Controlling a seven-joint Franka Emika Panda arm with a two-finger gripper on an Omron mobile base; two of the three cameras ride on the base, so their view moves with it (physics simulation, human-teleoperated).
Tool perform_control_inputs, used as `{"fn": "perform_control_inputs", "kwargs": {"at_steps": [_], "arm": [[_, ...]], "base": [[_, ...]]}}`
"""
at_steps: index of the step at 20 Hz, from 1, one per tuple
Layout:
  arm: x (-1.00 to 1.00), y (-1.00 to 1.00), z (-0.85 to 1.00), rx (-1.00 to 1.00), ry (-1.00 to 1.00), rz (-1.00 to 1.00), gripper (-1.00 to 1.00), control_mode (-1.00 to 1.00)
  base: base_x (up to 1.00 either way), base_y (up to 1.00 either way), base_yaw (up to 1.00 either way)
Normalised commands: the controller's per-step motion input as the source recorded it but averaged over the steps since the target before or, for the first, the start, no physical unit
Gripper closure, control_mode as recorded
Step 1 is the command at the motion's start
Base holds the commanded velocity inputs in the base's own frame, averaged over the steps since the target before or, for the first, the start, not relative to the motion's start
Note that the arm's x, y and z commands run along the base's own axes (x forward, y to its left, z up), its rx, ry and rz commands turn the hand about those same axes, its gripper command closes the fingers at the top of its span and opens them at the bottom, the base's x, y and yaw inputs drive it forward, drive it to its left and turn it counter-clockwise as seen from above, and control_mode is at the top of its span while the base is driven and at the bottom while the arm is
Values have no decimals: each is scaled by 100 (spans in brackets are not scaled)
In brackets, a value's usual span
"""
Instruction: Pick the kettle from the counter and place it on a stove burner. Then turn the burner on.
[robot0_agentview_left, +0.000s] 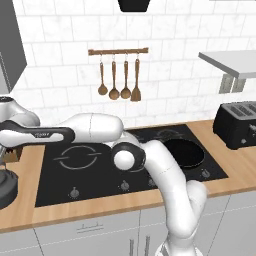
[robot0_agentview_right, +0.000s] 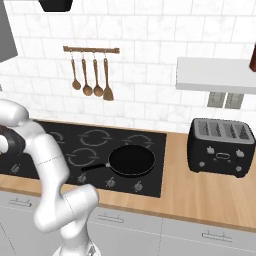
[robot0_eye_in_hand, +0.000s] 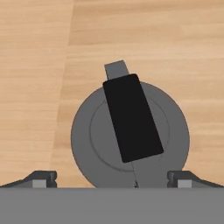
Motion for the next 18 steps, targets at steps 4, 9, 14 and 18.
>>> {"fn": "perform_control_inputs", "kwargs": {"at_steps": [4,9,14,18], "arm": [[0,12,-13,0,1,0,-100,-100],[8,4,-8,0,0,0,-100,-100],[21,0,-2,0,0,0,-100,-100],[3,2,-21,0,1,0,-100,-100]], "base": [[0,0,0],[0,0,0],[0,0,0],[0,0,0]]}}
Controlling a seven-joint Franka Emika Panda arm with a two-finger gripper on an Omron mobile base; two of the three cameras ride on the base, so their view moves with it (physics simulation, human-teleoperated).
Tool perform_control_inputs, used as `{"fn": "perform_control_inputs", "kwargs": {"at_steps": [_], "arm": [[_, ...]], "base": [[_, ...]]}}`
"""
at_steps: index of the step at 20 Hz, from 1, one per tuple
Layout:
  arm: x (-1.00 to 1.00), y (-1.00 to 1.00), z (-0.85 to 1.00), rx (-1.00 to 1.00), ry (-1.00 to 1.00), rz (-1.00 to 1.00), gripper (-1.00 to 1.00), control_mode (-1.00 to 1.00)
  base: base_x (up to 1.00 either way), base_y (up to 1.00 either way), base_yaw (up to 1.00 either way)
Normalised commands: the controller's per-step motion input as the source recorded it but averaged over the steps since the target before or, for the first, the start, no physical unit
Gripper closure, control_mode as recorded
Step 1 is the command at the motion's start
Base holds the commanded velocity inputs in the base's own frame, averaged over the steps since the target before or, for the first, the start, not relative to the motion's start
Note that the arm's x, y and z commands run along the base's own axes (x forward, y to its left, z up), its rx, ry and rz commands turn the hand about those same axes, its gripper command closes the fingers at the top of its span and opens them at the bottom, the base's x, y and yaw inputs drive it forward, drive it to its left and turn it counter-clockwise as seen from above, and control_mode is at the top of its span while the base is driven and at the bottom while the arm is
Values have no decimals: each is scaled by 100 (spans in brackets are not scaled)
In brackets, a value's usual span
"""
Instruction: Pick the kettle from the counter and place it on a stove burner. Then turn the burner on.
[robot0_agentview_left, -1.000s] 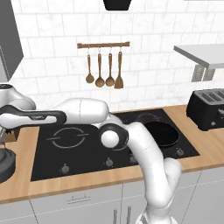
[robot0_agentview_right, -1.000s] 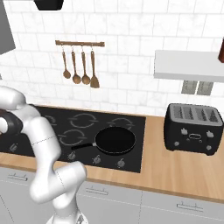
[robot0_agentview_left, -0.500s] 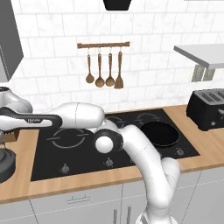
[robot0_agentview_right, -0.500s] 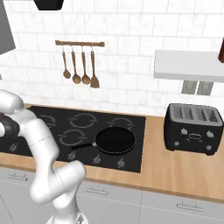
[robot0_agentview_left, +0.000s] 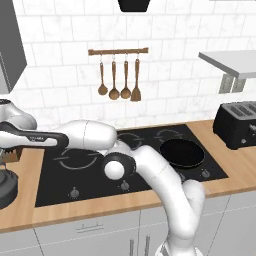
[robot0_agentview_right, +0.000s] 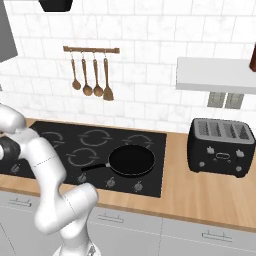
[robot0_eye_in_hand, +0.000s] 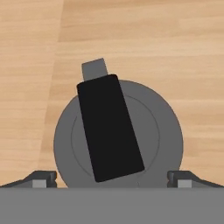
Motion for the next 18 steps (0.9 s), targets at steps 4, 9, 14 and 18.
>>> {"fn": "perform_control_inputs", "kwargs": {"at_steps": [4,9,14,18], "arm": [[2,4,-28,0,2,0,-100,-100],[8,11,-4,0,0,0,-100,-100],[7,6,0,0,0,0,-100,-100],[0,0,0,0,0,0,100,-100]], "base": [[0,0,0],[0,0,0],[0,0,0],[0,0,0]]}}
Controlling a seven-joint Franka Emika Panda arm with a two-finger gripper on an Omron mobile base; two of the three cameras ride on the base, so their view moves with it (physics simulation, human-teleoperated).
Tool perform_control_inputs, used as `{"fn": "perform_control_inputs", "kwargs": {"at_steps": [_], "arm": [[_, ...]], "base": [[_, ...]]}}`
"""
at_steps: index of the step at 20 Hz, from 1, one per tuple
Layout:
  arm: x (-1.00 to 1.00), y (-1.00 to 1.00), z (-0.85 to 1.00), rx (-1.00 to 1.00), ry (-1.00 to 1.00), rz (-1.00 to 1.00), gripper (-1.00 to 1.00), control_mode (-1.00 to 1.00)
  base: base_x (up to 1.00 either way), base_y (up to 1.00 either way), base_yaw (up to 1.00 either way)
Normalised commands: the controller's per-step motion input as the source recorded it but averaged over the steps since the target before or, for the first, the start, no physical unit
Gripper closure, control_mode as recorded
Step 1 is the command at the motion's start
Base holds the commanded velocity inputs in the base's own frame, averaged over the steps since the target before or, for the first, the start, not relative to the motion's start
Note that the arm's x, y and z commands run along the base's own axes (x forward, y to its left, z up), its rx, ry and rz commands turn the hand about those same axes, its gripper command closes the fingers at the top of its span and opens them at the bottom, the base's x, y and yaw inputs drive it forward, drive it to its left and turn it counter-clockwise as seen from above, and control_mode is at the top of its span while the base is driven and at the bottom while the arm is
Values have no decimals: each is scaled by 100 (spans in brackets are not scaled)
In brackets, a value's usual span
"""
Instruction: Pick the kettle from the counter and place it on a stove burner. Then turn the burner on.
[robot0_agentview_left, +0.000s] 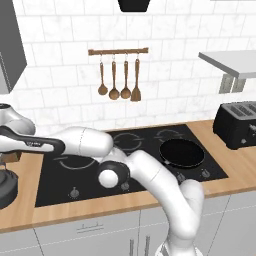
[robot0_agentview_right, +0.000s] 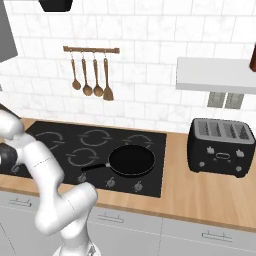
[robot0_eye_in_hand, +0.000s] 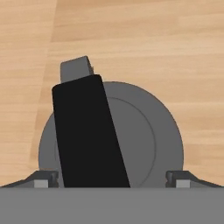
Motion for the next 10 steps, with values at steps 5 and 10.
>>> {"fn": "perform_control_inputs", "kwargs": {"at_steps": [5,10], "arm": [[0,0,0,0,0,0,100,-100],[-3,0,0,0,0,0,100,-100]], "base": [[0,0,0],[0,0,0]]}}
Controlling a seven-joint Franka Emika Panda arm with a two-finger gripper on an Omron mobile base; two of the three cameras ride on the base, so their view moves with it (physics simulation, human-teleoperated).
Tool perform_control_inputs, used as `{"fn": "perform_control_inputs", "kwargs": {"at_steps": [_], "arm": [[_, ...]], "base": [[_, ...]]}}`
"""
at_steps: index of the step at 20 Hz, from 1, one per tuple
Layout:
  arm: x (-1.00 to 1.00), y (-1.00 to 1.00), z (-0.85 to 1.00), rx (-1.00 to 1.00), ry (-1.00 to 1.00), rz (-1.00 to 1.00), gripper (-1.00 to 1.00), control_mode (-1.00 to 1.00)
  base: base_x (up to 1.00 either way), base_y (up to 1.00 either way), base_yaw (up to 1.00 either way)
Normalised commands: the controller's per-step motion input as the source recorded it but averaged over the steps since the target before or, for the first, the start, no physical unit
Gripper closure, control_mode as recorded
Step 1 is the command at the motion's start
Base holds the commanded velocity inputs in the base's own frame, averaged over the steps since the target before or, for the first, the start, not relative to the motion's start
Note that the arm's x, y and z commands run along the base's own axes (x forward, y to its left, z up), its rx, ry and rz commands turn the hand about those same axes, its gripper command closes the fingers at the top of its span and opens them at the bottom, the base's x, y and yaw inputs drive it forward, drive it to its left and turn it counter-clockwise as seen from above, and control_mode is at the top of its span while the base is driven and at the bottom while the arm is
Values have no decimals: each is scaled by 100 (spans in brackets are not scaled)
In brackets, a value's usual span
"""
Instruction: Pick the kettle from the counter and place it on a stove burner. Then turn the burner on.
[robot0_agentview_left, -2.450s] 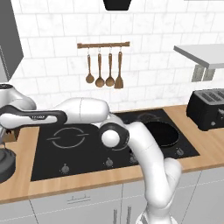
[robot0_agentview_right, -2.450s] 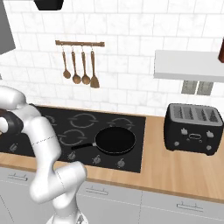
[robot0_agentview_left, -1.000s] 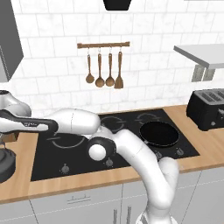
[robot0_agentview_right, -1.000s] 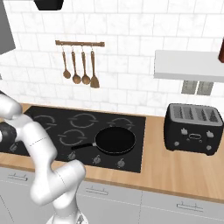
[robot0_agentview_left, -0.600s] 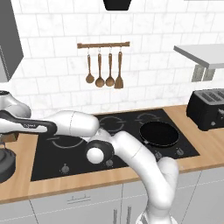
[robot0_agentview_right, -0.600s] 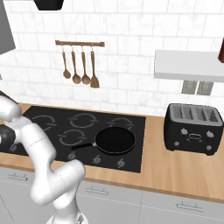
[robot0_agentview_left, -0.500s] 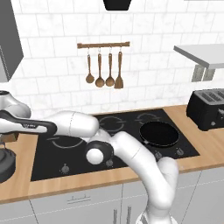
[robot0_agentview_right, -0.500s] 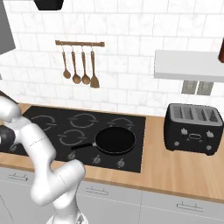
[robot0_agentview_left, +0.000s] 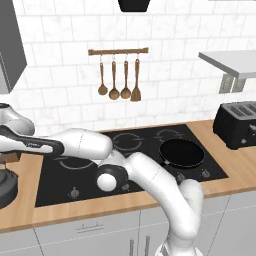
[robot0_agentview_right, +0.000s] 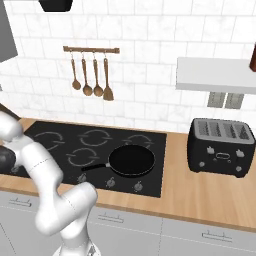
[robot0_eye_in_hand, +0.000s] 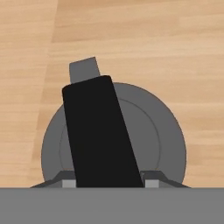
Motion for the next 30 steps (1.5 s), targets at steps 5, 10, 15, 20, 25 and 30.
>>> {"fn": "perform_control_inputs", "kwargs": {"at_steps": [5,10,15,20,25,30], "arm": [[-44,-7,-8,-1,-11,0,100,-100],[-51,-13,0,-1,-15,0,100,-100],[-59,-34,9,0,-21,0,100,-100],[-54,-73,3,1,-20,-4,100,-100],[-68,-98,0,13,-28,-3,100,-100],[-17,-98,0,17,-23,-4,100,-100]], "base": [[0,0,0],[0,0,0],[0,0,0],[0,0,0],[0,0,0],[0,0,0]]}}
